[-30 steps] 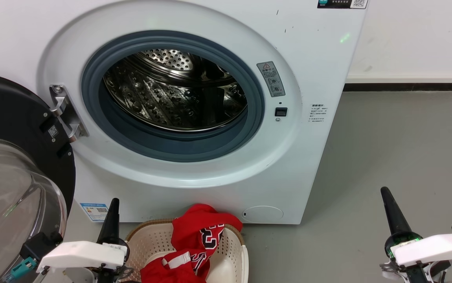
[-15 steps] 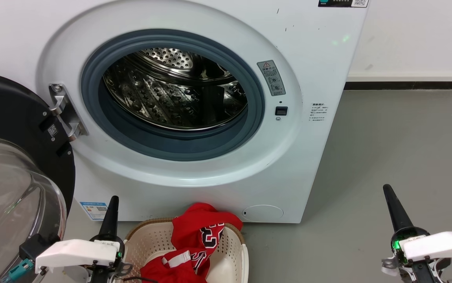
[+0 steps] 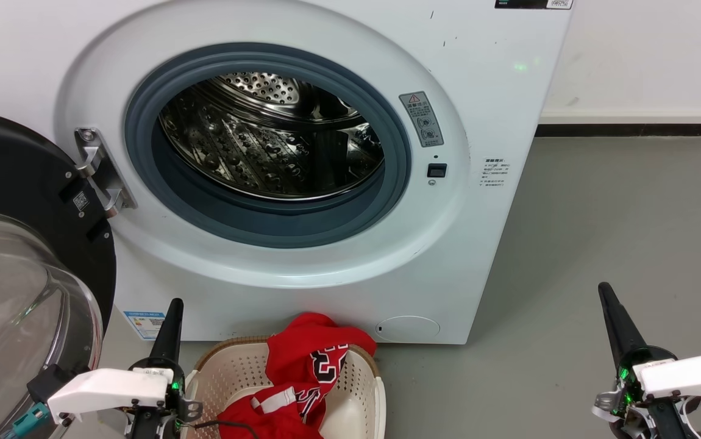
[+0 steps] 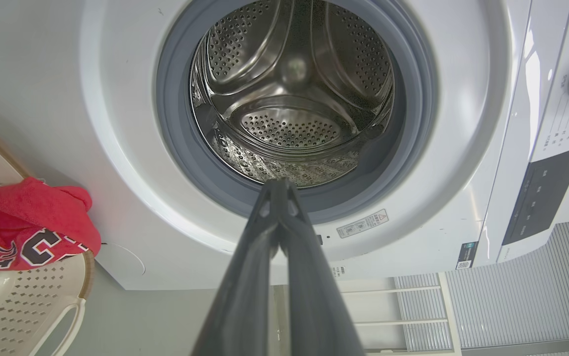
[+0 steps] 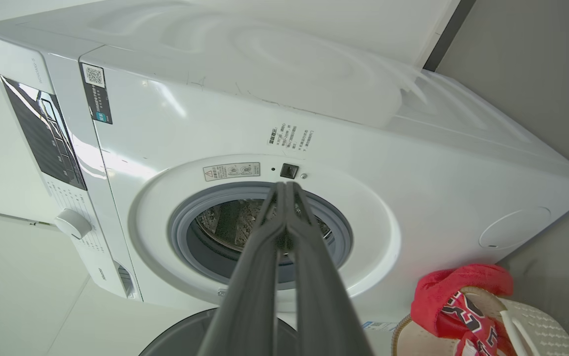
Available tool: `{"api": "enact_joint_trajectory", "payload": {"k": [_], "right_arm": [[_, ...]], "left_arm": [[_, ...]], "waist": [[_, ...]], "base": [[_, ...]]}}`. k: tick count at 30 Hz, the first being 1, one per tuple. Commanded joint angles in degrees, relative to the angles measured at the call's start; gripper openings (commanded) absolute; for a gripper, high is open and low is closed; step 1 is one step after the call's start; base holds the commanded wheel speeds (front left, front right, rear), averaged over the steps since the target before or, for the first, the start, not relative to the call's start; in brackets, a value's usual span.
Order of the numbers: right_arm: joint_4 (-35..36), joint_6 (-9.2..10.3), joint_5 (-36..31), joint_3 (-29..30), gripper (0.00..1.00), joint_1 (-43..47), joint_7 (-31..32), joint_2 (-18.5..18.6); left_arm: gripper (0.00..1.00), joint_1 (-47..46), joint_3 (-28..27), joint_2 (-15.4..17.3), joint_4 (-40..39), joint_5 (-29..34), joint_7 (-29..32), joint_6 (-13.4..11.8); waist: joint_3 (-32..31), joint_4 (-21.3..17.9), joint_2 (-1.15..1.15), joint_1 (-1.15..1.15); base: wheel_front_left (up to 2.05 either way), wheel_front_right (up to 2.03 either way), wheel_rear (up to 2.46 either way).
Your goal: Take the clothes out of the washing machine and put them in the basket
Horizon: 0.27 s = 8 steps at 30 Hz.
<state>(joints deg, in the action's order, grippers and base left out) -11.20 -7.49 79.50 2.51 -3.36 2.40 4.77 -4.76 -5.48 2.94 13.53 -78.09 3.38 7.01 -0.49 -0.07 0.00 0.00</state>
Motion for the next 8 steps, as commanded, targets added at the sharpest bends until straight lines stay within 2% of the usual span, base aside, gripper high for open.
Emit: {"api": "enact_joint_trajectory", "payload": {"k": [1,8], "right_arm": [[-0.1,-0.01,1.5,0.2,0.00,-1.3,0.3,0.1],[-0.9,-0.01,5.4,0.7,0.00,-1.8,0.9,0.0]], "left_arm": [[0.00,-1.1,-0.2,0.0,-0.1,-1.5,0.4,0.3],[0.00,-1.3,-0.5,0.0,0.1,-5.1,1.2,0.4]], "waist": [[0.0,0.0,0.00,0.00],[0.2,0.0,0.00,0.00]], "base": [[0.00,0.00,0.00],[0.00,0.00,0.00]]}}
